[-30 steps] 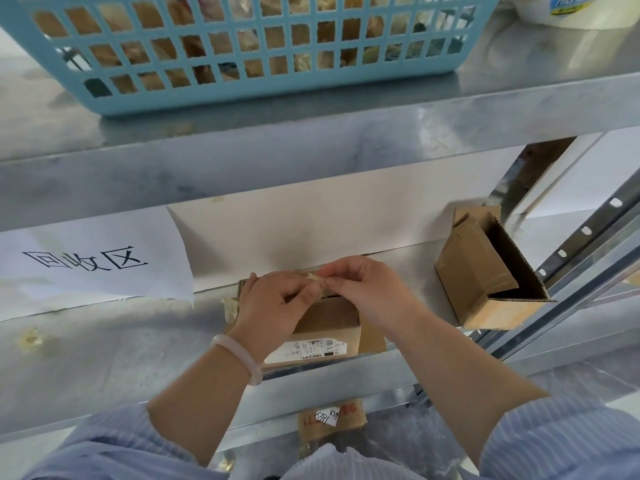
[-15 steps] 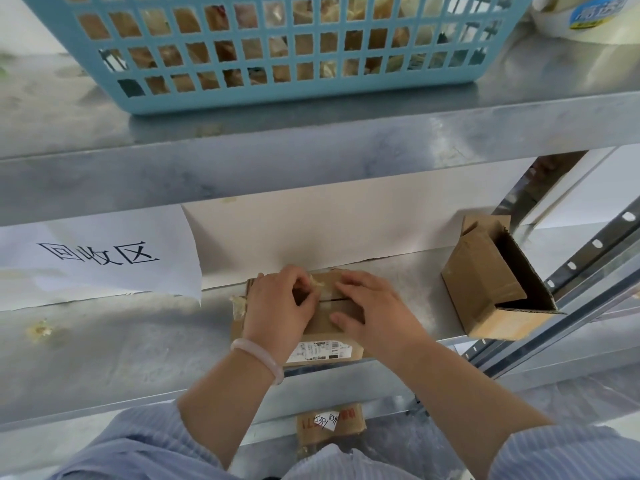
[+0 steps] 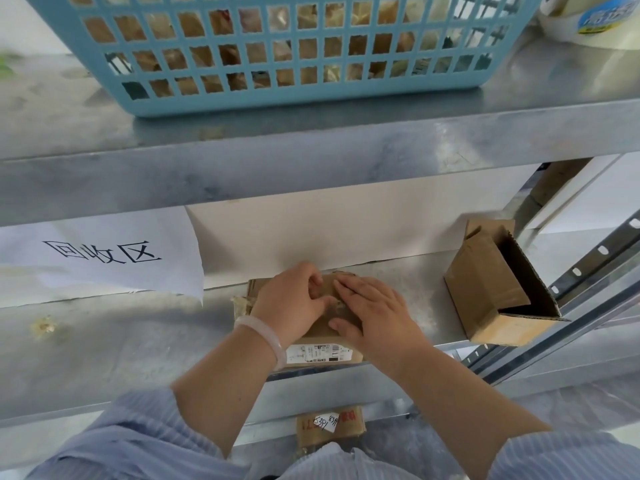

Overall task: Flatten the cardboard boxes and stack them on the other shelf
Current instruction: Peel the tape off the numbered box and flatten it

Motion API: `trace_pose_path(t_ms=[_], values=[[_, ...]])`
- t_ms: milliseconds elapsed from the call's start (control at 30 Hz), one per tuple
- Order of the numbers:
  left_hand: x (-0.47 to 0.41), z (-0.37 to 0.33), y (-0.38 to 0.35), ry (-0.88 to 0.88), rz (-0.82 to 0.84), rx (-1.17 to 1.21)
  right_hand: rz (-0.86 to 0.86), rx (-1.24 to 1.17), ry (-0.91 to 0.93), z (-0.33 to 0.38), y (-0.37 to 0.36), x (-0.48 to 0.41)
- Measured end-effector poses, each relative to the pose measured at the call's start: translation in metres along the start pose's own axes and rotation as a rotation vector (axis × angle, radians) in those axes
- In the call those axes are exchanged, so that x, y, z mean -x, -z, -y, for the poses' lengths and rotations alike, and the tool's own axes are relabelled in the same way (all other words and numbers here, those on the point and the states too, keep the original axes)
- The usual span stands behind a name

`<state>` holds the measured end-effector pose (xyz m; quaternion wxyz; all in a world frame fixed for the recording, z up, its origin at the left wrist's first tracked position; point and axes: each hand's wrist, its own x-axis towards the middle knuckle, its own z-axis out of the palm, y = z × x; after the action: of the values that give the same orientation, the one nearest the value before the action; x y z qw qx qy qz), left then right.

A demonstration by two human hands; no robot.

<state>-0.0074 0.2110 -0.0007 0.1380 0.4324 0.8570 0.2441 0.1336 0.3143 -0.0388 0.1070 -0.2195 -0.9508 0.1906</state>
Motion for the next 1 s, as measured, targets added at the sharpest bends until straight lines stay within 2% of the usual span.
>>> trace_pose_path(t_ms=[200, 400, 567, 633, 700, 833, 933, 1000], values=[[0.001, -0.004, 0.002, 0.010, 0.110, -0.138, 0.133, 0.030, 0.023, -0.004, 0.002, -0.001], [0.007, -0.002, 0.001, -0.005, 0.060, -0.145, 0.171, 0.081, 0.035, -0.004, 0.005, 0.002], [0.016, 0.013, 0.021, -0.049, -0.131, -0.179, 0.150, 0.112, 0.070, 0.000, 0.010, 0.001], [0.020, 0.021, 0.031, -0.119, -0.237, -0.261, 0.142, 0.146, 0.105, 0.003, 0.011, 0.000], [0.024, 0.027, 0.037, -0.222, -0.272, -0.343, 0.135, 0.155, 0.150, 0.009, 0.010, 0.000], [0.029, 0.029, 0.033, -0.344, -0.167, -0.278, 0.164, 0.173, 0.222, 0.016, 0.010, 0.000], [0.027, 0.028, 0.025, -0.308, -0.040, -0.163, 0.145, 0.199, 0.214, 0.018, 0.012, -0.002], [0.026, 0.027, 0.021, -0.228, -0.044, -0.080, 0.149, 0.214, 0.188, 0.019, 0.014, -0.003]])
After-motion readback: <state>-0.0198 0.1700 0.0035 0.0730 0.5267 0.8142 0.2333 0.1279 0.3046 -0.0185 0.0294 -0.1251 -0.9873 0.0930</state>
